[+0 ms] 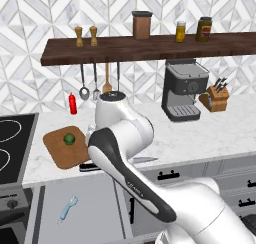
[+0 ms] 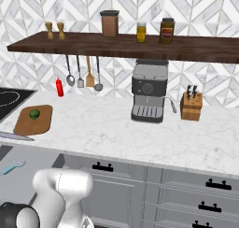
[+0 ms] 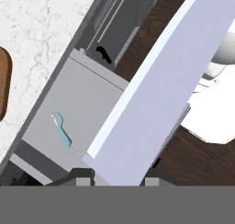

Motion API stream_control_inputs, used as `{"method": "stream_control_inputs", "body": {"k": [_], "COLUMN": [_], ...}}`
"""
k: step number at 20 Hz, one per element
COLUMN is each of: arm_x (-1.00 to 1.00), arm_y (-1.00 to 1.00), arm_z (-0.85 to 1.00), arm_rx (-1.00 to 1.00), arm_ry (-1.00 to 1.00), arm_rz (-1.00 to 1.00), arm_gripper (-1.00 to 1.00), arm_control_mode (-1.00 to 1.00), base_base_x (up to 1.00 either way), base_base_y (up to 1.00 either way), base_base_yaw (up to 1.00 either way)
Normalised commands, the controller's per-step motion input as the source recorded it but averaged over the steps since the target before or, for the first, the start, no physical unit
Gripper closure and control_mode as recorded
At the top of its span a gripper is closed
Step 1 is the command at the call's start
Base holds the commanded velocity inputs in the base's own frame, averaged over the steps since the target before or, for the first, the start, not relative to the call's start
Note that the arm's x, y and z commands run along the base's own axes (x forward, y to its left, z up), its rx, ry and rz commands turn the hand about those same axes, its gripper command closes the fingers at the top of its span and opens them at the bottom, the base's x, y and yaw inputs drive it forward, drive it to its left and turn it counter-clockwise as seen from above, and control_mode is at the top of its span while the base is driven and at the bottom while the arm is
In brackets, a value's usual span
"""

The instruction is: Place the appropriate cutting tool for cutting the avocado skin on the cutting board.

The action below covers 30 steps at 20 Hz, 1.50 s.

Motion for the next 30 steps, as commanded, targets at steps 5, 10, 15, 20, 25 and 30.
{"method": "stream_control_inputs", "body": {"k": [5,10,15,20,25,30], "arm_x": [0.58,0.43,0.37,0.39,0.33,0.22], "arm_y": [0.01,0.17,0.20,0.11,0.03,0.03], "arm_z": [-0.31,-0.28,-0.21,-0.12,-0.08,-0.04], "arm_rx": [-0.01,-0.03,-0.03,-0.02,-0.01,0.00], "arm_ry": [0.01,0.00,0.00,0.00,0.00,-0.04], "arm_rz": [-0.07,-0.06,-0.06,-0.05,-0.02,0.00], "arm_gripper": [1.00,1.00,1.00,1.00,1.00,1.00], "arm_control_mode": [-1.00,-1.00,-1.00,-1.00,-1.00,-1.00], "base_base_x": [0.00,0.00,0.00,0.00,0.00,0.00], "base_base_y": [0.00,0.00,0.00,0.00,0.00,0.00], "base_base_yaw": [0.00,0.00,0.00,0.00,0.00,0.00]}}
